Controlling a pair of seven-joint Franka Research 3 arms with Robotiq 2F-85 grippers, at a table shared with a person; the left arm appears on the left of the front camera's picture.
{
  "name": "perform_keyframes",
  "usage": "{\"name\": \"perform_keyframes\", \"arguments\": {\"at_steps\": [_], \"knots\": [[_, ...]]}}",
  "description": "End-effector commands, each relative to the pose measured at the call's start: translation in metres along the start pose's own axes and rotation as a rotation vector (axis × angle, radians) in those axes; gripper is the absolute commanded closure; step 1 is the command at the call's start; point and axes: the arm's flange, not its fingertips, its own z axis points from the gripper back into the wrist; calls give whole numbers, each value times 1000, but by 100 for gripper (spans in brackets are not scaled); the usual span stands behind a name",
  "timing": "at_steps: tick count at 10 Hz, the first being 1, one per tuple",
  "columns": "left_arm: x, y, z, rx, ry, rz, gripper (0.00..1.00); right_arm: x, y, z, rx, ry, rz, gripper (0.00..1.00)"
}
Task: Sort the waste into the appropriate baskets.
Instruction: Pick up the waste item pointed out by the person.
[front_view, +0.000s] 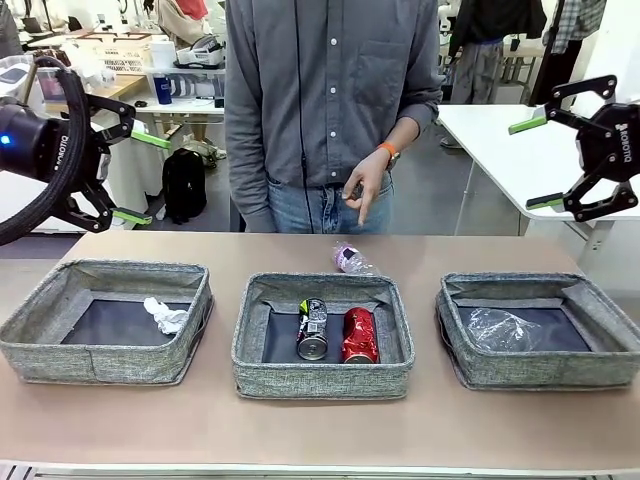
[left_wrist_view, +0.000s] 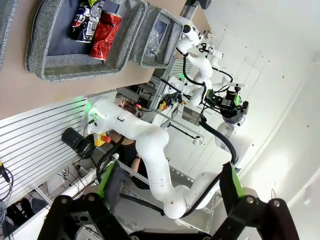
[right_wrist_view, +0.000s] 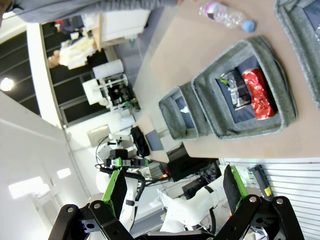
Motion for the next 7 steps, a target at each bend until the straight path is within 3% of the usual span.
{"name": "perform_keyframes", "arguments": {"at_steps": [1,5,7], "knots": [[-1,-4,-2,-18,7,5,0,0,1,0,9,5,-1,0],[-1,-4,-2,-18,7,5,0,0,0,0,0,0,0,0],[-1,-4,-2,-18,7,5,0,22,29,-49,-179,-77,99,0]]}}
